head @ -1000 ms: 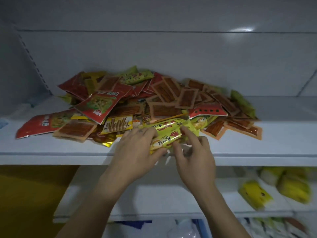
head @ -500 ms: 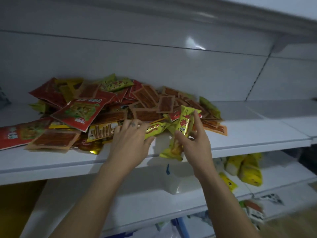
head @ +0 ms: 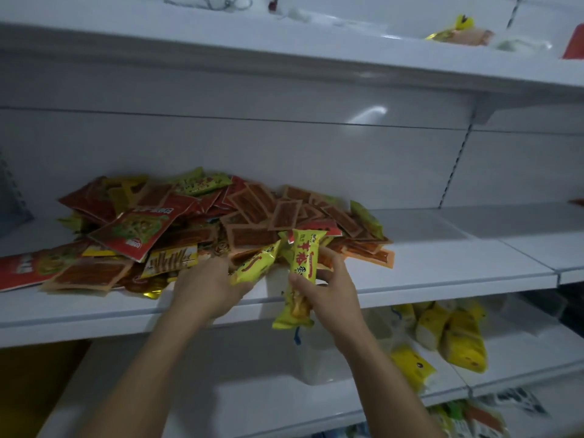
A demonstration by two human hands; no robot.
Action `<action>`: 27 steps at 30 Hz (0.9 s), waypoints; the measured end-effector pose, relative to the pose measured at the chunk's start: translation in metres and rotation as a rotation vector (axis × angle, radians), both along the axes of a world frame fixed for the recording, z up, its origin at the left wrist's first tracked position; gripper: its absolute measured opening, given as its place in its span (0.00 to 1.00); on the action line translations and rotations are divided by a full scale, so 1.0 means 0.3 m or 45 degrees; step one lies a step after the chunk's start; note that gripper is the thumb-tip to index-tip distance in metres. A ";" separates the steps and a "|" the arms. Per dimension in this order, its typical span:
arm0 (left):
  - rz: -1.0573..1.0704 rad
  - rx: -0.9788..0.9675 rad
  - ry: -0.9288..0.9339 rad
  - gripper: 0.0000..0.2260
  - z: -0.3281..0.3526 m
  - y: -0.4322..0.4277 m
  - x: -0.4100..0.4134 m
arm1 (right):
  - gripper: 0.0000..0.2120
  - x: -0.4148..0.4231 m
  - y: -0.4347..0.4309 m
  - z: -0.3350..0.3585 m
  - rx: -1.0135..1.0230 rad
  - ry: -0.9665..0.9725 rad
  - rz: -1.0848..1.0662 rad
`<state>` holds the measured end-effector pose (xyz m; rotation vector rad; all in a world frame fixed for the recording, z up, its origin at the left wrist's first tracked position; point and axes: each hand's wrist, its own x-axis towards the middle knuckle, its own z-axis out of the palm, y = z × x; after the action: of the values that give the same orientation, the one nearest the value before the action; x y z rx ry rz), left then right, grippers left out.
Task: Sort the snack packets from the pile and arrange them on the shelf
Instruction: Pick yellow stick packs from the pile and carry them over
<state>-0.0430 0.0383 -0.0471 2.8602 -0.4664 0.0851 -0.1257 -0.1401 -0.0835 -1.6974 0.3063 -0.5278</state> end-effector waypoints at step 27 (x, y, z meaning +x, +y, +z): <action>-0.479 -1.481 0.609 0.13 0.005 -0.637 -0.271 | 0.19 -0.312 -0.482 0.070 0.424 -0.211 -0.260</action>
<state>-0.1242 -0.1527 -0.0456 1.5550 -0.5760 -0.2926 -0.2193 -0.2846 -0.0626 -1.2992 0.4247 -0.7214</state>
